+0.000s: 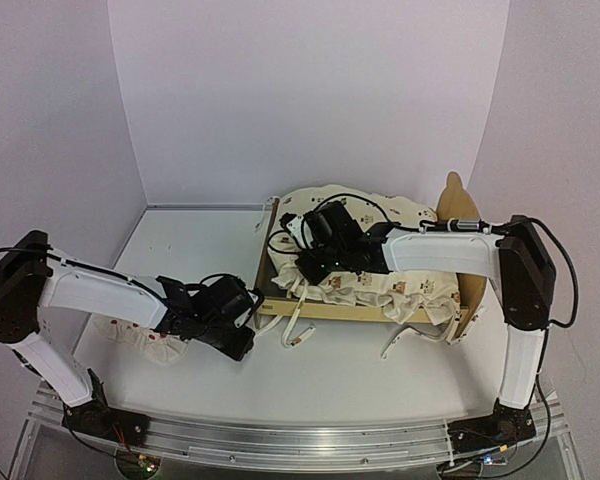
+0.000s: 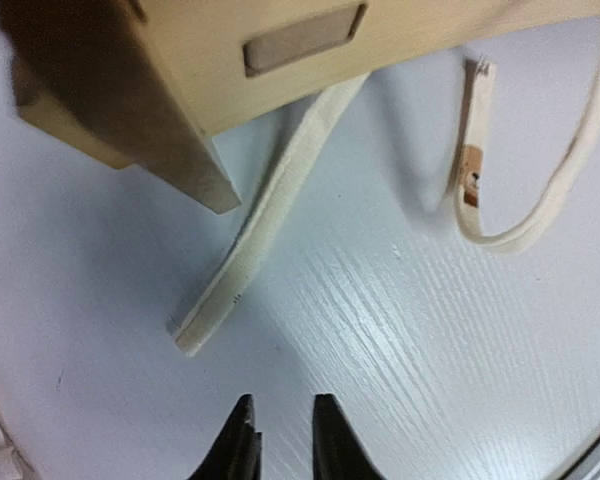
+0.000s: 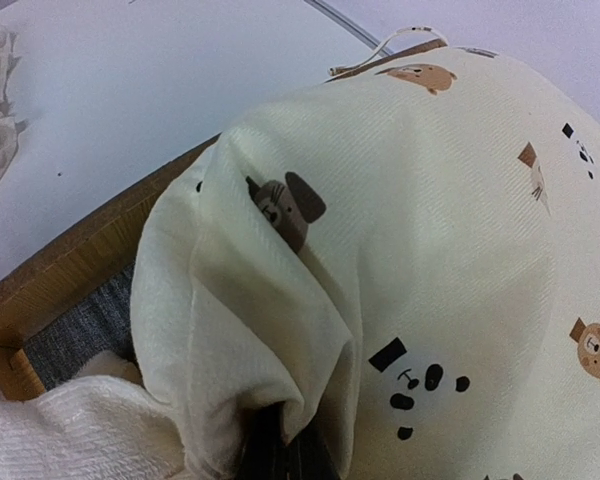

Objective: Set up the pet bed

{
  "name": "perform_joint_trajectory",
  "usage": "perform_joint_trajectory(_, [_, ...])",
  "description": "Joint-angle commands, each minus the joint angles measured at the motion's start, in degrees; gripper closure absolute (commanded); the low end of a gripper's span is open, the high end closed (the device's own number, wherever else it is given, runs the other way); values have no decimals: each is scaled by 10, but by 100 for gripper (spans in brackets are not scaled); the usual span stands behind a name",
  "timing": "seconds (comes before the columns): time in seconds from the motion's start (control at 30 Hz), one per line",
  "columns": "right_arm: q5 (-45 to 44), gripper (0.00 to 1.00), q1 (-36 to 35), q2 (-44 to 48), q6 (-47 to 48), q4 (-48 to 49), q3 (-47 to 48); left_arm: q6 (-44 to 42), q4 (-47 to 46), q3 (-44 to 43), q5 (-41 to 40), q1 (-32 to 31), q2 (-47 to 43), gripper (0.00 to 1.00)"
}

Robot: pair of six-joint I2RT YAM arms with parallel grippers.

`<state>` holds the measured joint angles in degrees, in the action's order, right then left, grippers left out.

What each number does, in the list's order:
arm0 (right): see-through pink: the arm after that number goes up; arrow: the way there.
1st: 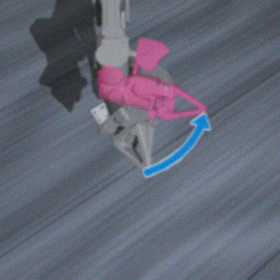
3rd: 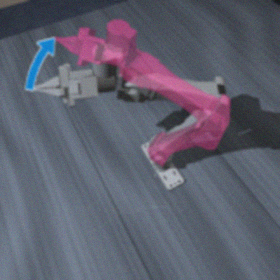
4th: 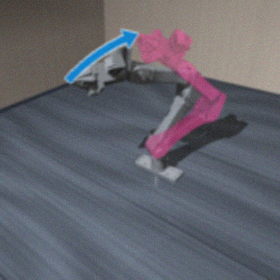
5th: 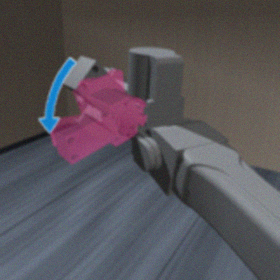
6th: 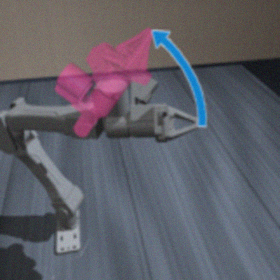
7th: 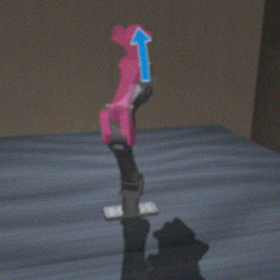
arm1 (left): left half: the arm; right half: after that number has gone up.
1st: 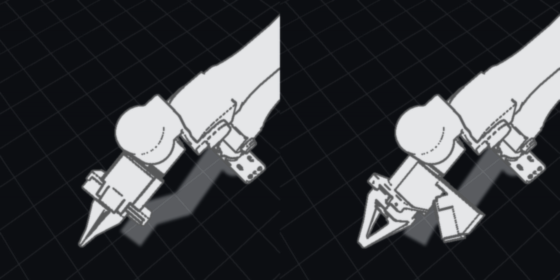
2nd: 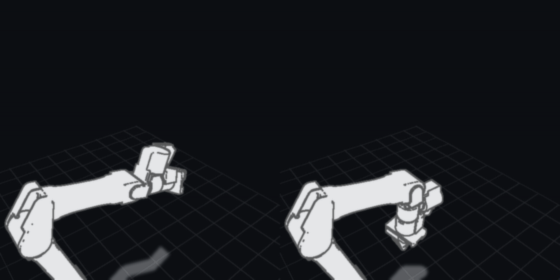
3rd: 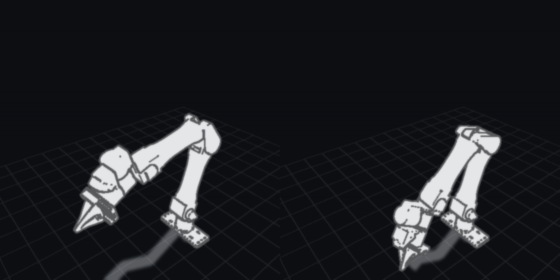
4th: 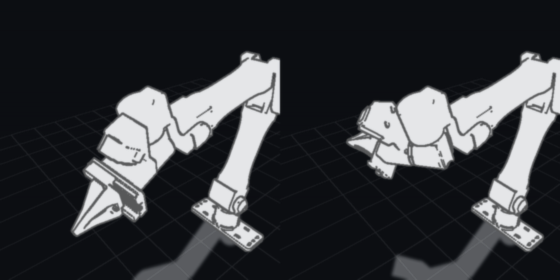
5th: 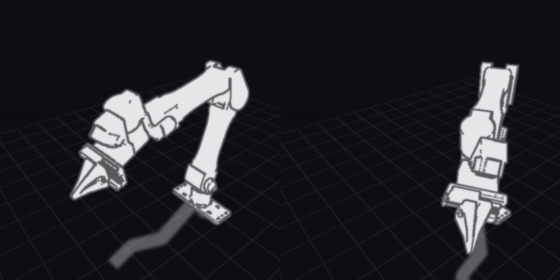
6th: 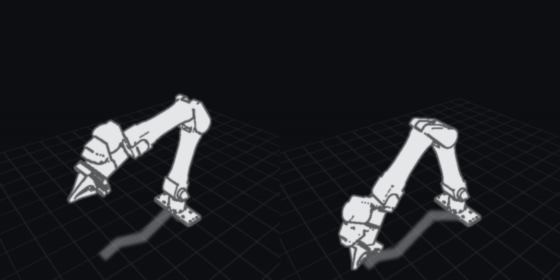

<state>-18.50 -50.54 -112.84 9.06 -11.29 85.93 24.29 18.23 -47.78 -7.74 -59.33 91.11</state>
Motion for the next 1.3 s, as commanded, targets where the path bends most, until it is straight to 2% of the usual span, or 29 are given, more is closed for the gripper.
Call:
perform_joint_trajectory(0.0, [18, 100, 2, -6, -21, -15, 21, 16, 23, 4, -45, 0, -76, 43])
perform_joint_trajectory(0.03, [19, 100, 1, -6, -22, -15, 21, 13, 22, 3, -61, 4, -76, 34])
perform_joint_trajectory(0.07, [20, 100, 1, -7, -23, -16, 22, 10, 21, 2, -63, 12, -71, 30])
perform_joint_trajectory(0.2, [24, 100, 1, -7, -26, -16, 23, -14, -19, 6, -22, 48, -36, 26])
perform_joint_trajectory(0.47, [25, 100, 1, -5, -25, -19, 21, -49, -79, -1, 20, 68, 37, 34])
perform_joint_trajectory(0.6, [24, 100, 2, -3, -26, -21, 20, -55, -87, -6, 38, 69, 53, 41])
perform_joint_trajectory(0.73, [27, 100, 1, -3, -27, -23, 20, -58, -89, -3, 43, 68, 62, 52])
perform_joint_trajectory(0.9, [33, 100, 2, -10, -34, -25, 31, -56, -91, 9, 44, 68, 74, 59])
perform_joint_trajectory(1.27, [48, 100, 2, -21, -52, -31, 49, -32, -87, 36, 35, 65, 97, 61])
